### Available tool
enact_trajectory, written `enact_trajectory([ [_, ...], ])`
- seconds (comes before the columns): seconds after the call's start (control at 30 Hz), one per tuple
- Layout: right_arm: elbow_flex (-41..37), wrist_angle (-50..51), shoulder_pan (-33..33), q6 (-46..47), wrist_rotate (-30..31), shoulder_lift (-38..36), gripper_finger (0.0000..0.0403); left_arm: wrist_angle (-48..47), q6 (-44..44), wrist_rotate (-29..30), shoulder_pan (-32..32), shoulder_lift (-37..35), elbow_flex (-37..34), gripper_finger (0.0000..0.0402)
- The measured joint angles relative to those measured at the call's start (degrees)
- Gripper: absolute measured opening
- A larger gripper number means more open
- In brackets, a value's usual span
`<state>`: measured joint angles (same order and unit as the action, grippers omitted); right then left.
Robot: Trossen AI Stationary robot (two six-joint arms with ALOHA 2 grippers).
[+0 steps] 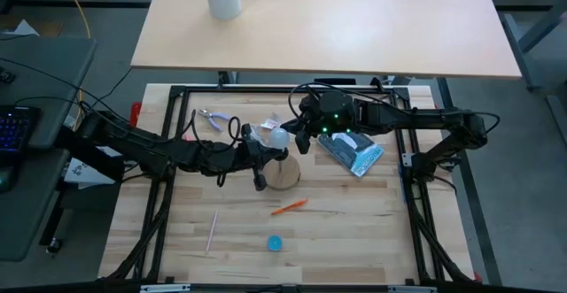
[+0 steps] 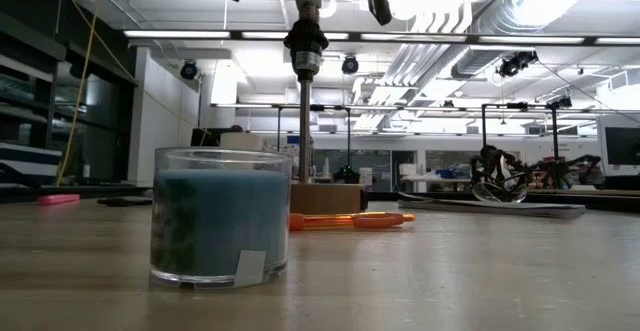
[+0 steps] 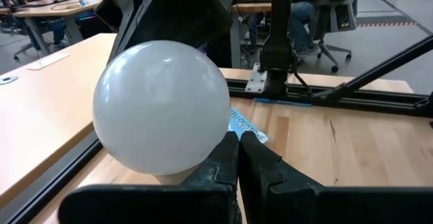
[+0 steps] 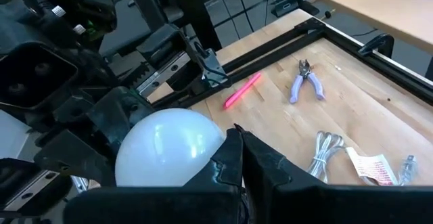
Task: Screw lightbulb
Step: Insert the light bulb into the lamp
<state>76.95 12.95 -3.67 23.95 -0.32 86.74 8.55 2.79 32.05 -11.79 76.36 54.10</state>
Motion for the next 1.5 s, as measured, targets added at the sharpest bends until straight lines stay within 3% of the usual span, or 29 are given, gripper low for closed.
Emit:
enact_trajectory([
  [1.5, 0.1, -0.3, 3.0, 2.8, 4.7, 0.0, 0.0000, -4.4, 4.7, -2.5, -0.6, -1.9, -0.1, 0.0000],
])
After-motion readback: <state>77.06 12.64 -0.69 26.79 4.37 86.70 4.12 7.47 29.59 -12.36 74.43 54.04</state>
